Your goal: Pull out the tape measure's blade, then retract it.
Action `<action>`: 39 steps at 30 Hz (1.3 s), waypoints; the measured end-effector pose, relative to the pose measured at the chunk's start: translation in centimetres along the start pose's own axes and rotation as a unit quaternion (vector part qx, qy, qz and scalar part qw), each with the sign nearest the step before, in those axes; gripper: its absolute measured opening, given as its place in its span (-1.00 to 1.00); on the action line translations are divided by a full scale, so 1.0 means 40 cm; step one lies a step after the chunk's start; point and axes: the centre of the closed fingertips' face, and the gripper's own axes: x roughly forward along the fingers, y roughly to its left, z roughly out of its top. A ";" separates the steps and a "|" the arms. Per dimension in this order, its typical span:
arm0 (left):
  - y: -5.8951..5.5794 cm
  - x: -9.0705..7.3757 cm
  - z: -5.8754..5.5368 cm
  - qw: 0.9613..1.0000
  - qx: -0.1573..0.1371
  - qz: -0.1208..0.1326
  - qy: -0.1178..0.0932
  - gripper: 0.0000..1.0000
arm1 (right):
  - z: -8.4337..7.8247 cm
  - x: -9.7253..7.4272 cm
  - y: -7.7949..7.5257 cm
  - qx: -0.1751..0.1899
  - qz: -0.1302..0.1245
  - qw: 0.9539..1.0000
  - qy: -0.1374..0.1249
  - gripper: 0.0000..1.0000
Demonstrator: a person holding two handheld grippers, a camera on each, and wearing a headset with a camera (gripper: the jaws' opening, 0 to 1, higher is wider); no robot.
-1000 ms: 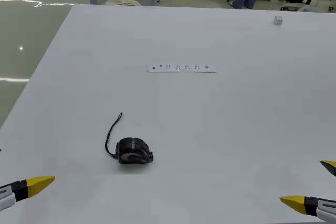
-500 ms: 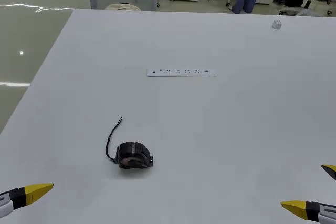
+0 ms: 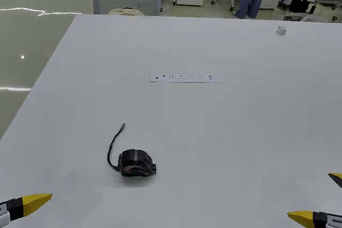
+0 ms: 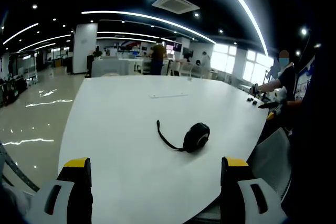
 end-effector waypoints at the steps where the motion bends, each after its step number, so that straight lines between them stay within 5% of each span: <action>1: 0.000 0.000 -0.001 1.000 0.001 -0.001 0.001 1.00 | 0.000 0.001 0.000 0.000 0.001 1.000 0.000 0.99; 31: 0.000 0.008 -0.001 1.000 0.012 -0.008 0.011 1.00 | -0.005 0.011 0.005 0.002 0.004 1.000 0.003 0.98; 39: -0.005 0.031 0.030 0.999 0.028 -0.019 0.013 1.00 | 0.026 0.044 0.013 -0.010 0.017 1.000 -0.001 0.96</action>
